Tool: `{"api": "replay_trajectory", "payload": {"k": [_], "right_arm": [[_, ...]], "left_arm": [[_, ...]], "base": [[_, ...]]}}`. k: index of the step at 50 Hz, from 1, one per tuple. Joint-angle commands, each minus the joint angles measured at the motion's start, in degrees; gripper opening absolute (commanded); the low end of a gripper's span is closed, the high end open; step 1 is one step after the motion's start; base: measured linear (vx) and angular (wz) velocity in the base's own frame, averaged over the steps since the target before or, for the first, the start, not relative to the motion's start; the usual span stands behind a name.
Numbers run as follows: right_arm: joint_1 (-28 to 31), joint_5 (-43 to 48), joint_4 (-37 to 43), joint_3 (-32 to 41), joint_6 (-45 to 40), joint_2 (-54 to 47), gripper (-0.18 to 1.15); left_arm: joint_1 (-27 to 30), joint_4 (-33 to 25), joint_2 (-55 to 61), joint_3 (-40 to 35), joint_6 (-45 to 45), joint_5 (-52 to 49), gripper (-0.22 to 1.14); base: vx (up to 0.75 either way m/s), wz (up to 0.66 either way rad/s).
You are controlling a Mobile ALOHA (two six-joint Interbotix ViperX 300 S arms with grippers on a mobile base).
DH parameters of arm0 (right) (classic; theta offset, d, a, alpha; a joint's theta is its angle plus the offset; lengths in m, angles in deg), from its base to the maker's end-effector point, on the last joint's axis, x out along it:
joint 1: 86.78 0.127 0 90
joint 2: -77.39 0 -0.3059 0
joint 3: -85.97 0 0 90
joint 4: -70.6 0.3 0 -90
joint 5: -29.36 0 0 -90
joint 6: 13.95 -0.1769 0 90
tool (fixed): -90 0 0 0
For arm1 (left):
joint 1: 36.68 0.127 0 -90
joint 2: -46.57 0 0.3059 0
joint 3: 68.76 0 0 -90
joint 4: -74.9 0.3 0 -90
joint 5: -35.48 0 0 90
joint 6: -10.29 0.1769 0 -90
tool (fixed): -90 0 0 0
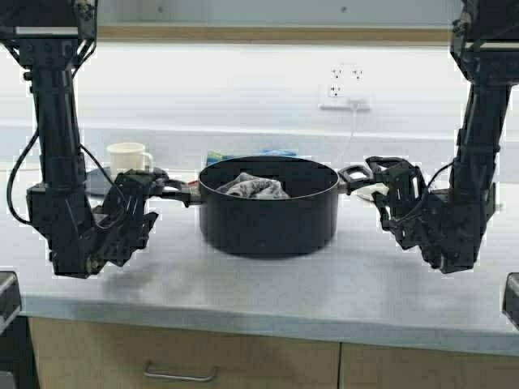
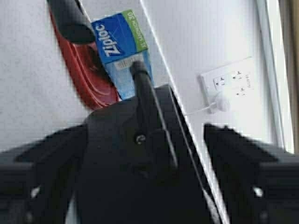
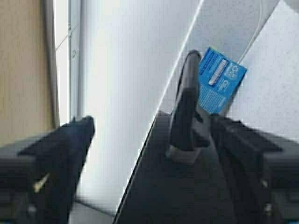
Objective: Open the cabinet, put the pot inside, then close it
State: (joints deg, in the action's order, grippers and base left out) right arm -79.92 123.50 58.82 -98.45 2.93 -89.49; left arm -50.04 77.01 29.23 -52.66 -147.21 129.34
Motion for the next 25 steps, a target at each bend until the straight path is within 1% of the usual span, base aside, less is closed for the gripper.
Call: {"api": "replay_trajectory", "payload": {"k": [1,7,16,25], "right_arm": [[0.0,-0.9,-0.4,3.5,-1.3,-0.5,1.04],[0.0,-1.9,0.5,5.4,-2.0,-1.7,1.04],[0.5,-8.1,0.9,8.0,-3.4,-2.1,1.04],[0.7,-8.5,2.6,9.0,-3.9,-2.1,1.03]], "left_arm": [[0.1,0.4,-0.5,-1.8,0.1,-0.6,1.03],[0.1,0.5,0.0,-3.0,0.1,-1.6,1.03],[0.0,1.2,0.5,-6.5,-0.2,-5.4,1.03],[0.1,1.0,0.3,-8.7,-0.1,-7.6,1.03]], "base": [[0.01,0.0],[0.01,0.0],[0.01,-0.01],[0.0,0.0]]}}
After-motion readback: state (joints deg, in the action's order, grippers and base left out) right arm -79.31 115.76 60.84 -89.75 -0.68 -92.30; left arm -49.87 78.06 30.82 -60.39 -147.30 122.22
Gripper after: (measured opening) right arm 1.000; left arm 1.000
